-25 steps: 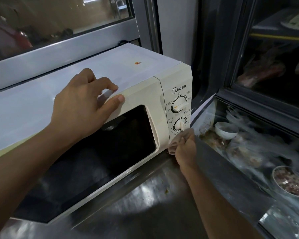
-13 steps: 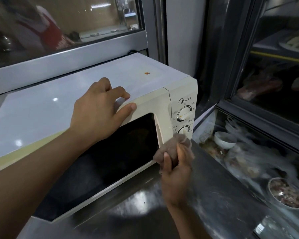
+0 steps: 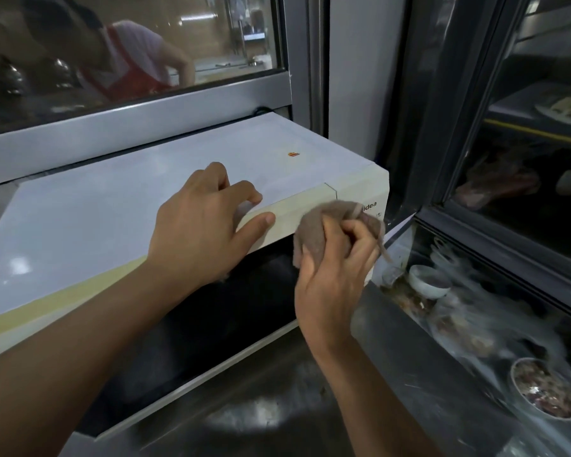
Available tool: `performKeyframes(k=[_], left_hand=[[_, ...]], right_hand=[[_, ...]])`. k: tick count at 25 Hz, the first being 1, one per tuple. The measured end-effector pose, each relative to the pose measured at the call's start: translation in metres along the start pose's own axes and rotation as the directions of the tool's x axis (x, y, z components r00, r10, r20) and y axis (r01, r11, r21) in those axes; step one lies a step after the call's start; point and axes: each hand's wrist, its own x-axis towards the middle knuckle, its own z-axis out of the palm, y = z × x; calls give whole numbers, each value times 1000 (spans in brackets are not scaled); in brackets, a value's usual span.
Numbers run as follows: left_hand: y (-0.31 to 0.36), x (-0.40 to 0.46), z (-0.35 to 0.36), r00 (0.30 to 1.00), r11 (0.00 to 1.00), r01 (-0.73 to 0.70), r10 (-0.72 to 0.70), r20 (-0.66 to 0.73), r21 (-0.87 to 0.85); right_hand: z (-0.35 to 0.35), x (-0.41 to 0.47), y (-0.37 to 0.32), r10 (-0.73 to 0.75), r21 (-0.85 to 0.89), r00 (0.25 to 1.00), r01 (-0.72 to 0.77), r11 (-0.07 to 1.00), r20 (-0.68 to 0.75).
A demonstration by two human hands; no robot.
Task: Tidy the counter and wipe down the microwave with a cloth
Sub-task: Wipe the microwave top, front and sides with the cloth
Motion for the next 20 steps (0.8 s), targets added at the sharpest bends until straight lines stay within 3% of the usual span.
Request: performKeyframes(k=[6,13,18,20], left_hand=[[2,-1,-1,1000,1000,-1,1,-5,-11],[3,-1,-3,1000,1000,18,-18,3,-17],[1,1,-1,1000,1000,-2,2,7,11],[0,0,-2,1000,1000,6,-6,4,12]], right_hand=[[-13,-53,38,62,-77,979,-48,996,192],[6,2,-1,-80,-169,994,66,983,-76],[7,-46,38,38,-26,995,-36,999,91],[13,-59,51,43,61,996,-48,997,80]])
